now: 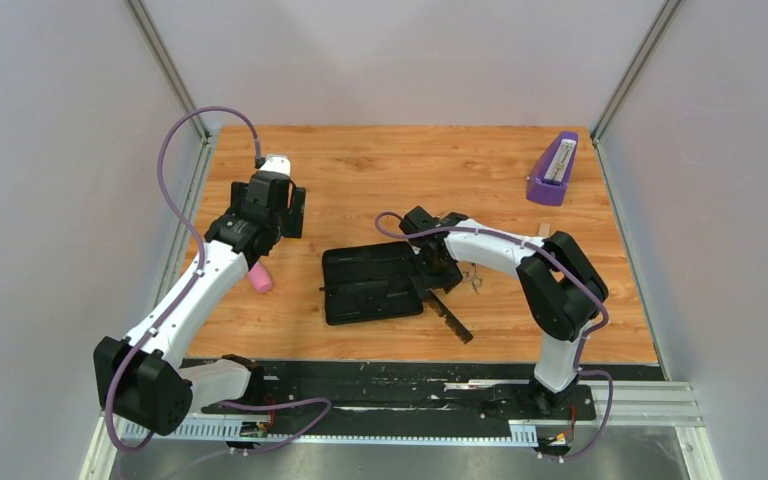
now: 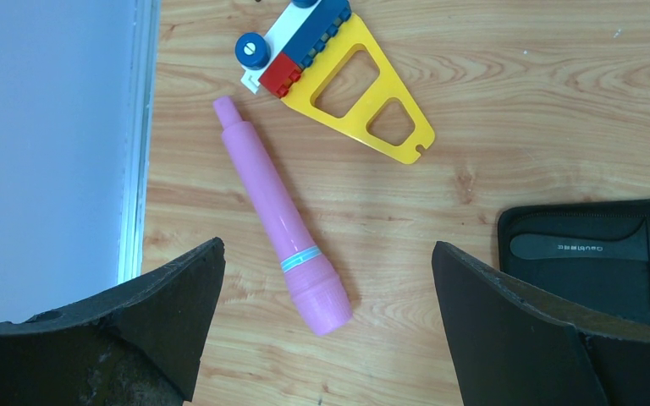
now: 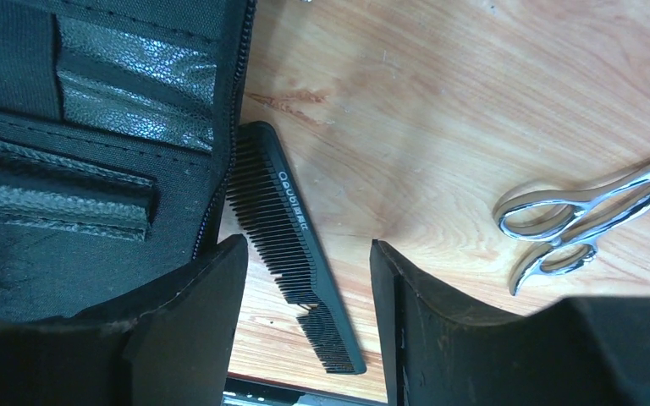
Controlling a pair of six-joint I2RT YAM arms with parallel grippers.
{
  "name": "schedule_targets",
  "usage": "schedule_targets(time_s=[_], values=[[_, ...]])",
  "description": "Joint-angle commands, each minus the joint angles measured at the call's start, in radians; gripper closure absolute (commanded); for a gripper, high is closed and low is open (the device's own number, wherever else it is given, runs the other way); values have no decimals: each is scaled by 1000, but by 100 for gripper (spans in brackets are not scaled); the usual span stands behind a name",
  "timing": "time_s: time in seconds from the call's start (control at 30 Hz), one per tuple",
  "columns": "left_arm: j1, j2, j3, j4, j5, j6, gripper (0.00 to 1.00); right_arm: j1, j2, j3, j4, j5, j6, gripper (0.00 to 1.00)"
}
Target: Sort the hair-cutting tools
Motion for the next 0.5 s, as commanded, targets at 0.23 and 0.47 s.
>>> schedule_targets(time_s=[0.23,0.47], values=[[6,5,4,15,-11,15,0,49,73,-5,-16,72,61,47],[6,5,4,15,-8,14,0,-41,66,-65,-47,99,114,61]])
